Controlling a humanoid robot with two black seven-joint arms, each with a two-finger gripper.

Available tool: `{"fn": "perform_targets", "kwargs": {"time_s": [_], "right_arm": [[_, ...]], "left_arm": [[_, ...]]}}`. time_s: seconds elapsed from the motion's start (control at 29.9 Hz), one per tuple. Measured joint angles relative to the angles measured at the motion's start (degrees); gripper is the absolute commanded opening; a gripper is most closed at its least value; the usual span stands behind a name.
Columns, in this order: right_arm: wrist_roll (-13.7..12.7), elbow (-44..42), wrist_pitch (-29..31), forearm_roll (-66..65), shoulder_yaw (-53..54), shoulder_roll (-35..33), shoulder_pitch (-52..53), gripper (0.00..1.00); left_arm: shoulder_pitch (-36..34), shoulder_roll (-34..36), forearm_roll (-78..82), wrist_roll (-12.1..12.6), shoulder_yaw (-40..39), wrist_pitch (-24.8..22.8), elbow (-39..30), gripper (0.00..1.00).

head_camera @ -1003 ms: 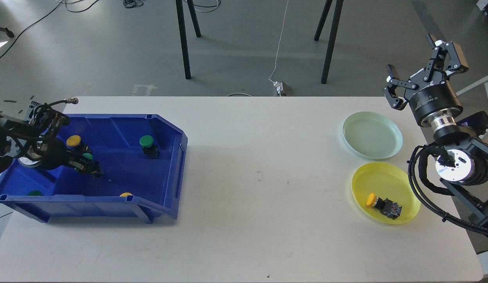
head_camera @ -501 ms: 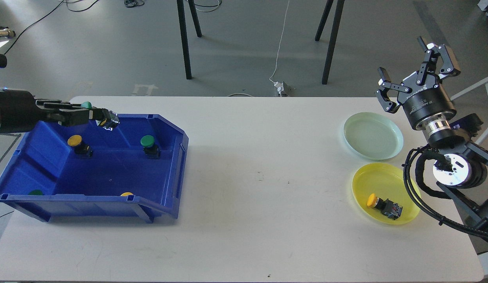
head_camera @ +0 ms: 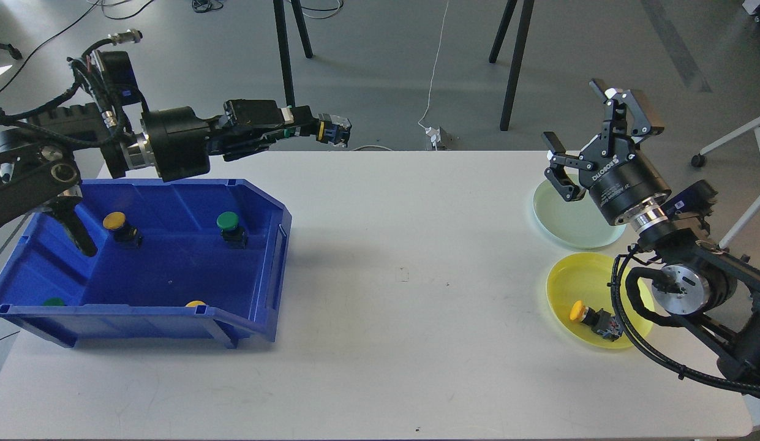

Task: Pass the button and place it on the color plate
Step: 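Lift the green button and extend the left arm toward the right gripper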

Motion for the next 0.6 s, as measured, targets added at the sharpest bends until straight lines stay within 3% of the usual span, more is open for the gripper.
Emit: {"fn": "perform_targets", "kwargs": {"time_s": [0.13, 0.4, 0.6], "right_arm": [[0.00, 1.11, 2.30, -1.16, -4.24, 2.40, 0.99, 0.99], [0.00, 0.70, 13.79, 6.94, -5.63, 6.65, 1.79, 0.99], [0.00, -0.45, 15.88, 9.24, -5.92, 8.08, 2.99, 0.99]], "left_arm": [[0.19, -4.43, -1.30, 0.00, 0.13, 0.00, 2.32, 0.16], [1.49, -8.05, -1.08, 0.00, 0.58, 0.00, 7.21, 0.16], [1.65, -8.44, -1.00, 0.00, 0.36, 0.00, 7.42, 0.16]]}}
